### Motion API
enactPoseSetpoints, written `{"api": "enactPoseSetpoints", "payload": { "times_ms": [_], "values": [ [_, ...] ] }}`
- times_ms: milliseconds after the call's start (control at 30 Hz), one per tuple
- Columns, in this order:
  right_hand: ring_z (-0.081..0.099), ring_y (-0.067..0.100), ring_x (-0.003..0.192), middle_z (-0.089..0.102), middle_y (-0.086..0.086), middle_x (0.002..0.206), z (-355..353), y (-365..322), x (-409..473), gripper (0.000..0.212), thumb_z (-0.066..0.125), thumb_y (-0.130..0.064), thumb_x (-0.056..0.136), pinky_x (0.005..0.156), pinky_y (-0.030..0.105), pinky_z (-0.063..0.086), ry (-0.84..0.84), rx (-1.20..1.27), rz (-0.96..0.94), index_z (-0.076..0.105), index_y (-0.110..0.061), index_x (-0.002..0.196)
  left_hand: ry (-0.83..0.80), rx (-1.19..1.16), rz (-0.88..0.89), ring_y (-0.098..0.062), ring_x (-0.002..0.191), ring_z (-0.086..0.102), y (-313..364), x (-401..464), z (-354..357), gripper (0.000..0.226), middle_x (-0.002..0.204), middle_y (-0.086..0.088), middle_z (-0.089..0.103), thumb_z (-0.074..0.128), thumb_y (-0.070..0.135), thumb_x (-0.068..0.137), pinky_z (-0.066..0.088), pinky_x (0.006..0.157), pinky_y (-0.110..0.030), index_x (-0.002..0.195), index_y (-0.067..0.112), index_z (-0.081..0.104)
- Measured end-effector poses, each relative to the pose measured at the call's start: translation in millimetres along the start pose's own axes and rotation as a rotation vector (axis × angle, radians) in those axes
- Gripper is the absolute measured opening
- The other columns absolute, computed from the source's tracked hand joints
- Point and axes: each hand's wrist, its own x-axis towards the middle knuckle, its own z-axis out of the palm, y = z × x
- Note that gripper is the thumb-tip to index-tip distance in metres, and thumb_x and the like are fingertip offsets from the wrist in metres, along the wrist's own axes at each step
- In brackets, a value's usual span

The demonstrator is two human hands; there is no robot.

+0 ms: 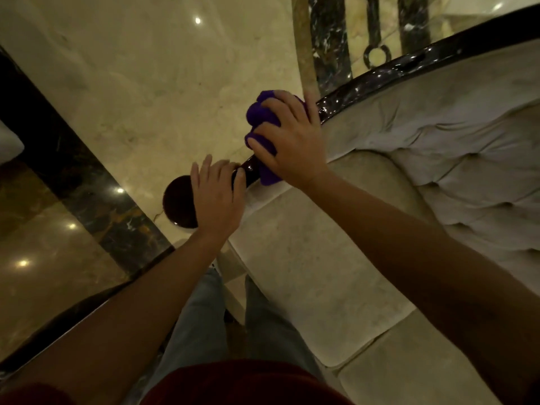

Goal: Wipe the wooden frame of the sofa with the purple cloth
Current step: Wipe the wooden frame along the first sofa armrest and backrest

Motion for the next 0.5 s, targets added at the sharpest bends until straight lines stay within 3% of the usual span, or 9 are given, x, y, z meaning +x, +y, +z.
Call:
{"api": "enactPoseSetpoints", "payload": {
  "times_ms": [133,200,267,333,400,500],
  "values": [
    [0.058,0.035,0.132,0.069,0.011,0.129,-3,62,22,0.033,0.06,-0.044,0.099,0.121,0.065,0.028,0.131,-0.006,0.112,0.079,-0.018,0.098,0.033,0.086,-0.031,-0.033,0.139,0.054,3,4,11,0.054,0.126,-0.009,0.075,0.029,0.044,0.109,0.02,0.126,-0.053,0.123,0.012,0.07],
    [0.053,0.033,0.136,0.065,0.009,0.135,-10,97,30,0.037,0.054,-0.046,0.1,0.124,0.063,0.022,0.097,-0.023,0.221,0.078,-0.018,0.105,0.012,0.042,-0.062,-0.031,0.14,0.053,7,4,9,0.055,0.129,-0.007,0.073,0.028,0.045,0.109,0.019,0.127,-0.053,0.125,0.014,0.07],
    [0.046,0.03,0.143,0.059,0.007,0.143,-20,126,34,0.043,0.046,-0.049,0.102,0.127,0.059,0.016,0.024,-0.054,0.313,0.075,-0.021,0.117,-0.015,-0.111,-0.042,-0.03,0.132,0.057,13,11,5,0.05,0.127,-0.007,0.071,0.029,0.043,0.11,0.031,0.121,-0.054,0.125,0.014,0.067],
    [0.041,0.031,0.147,0.056,0.008,0.147,-28,149,37,0.043,0.044,-0.047,0.102,0.128,0.058,0.014,0.026,-0.077,0.362,0.074,-0.022,0.122,-0.016,-0.293,-0.039,-0.027,0.121,0.062,31,27,8,0.049,0.127,-0.009,0.07,0.03,0.039,0.111,0.046,0.108,-0.043,0.129,0.012,0.066],
    [0.038,0.033,0.15,0.055,0.009,0.149,-28,138,37,0.041,0.047,-0.043,0.099,0.128,0.059,0.013,0.035,-0.038,0.405,0.075,-0.023,0.122,0.013,-0.318,-0.148,-0.027,0.12,0.063,44,41,10,0.048,0.132,-0.009,0.069,0.031,0.038,0.111,0.045,0.1,-0.037,0.132,0.012,0.066],
    [0.044,0.039,0.145,0.062,0.014,0.142,-23,94,28,0.026,0.064,-0.033,0.092,0.124,0.064,0.02,0.118,0.141,0.331,0.082,-0.02,0.105,0.069,-0.251,-0.26,-0.033,0.114,0.065,53,44,13,0.049,0.125,-0.013,0.071,0.031,0.038,0.108,0.047,0.095,-0.043,0.127,0.011,0.069]
  ]
}}
